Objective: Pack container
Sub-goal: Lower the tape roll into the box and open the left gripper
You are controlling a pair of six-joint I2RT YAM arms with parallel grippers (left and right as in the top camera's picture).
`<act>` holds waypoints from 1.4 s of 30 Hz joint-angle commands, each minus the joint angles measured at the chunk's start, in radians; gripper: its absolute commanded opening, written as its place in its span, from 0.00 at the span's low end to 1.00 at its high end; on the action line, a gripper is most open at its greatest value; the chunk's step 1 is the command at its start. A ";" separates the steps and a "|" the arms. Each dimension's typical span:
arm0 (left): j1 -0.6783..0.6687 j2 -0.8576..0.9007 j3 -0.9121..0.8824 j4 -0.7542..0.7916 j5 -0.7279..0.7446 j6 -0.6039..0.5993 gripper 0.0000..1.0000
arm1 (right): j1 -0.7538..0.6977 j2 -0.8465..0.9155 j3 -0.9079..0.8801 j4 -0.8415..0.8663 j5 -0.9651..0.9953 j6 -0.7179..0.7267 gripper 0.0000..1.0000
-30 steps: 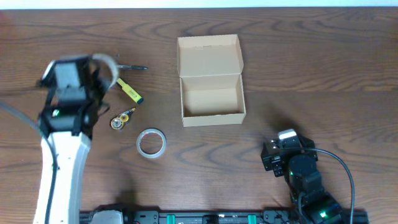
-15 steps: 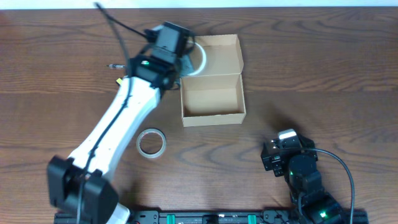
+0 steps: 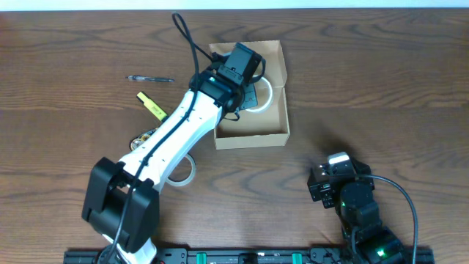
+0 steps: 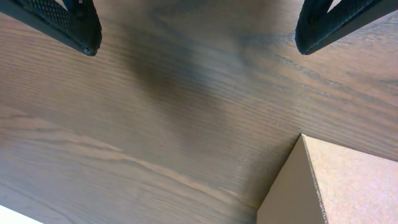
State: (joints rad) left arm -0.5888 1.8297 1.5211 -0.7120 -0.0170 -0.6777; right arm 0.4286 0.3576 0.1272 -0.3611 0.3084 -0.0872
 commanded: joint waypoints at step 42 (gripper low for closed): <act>0.001 0.014 -0.185 0.018 -0.143 -0.113 0.16 | -0.006 -0.006 -0.008 0.002 0.009 0.000 0.99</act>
State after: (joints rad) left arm -0.5900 1.8370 1.3476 -0.6945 -0.1387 -0.7883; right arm 0.4286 0.3576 0.1272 -0.3611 0.3084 -0.0872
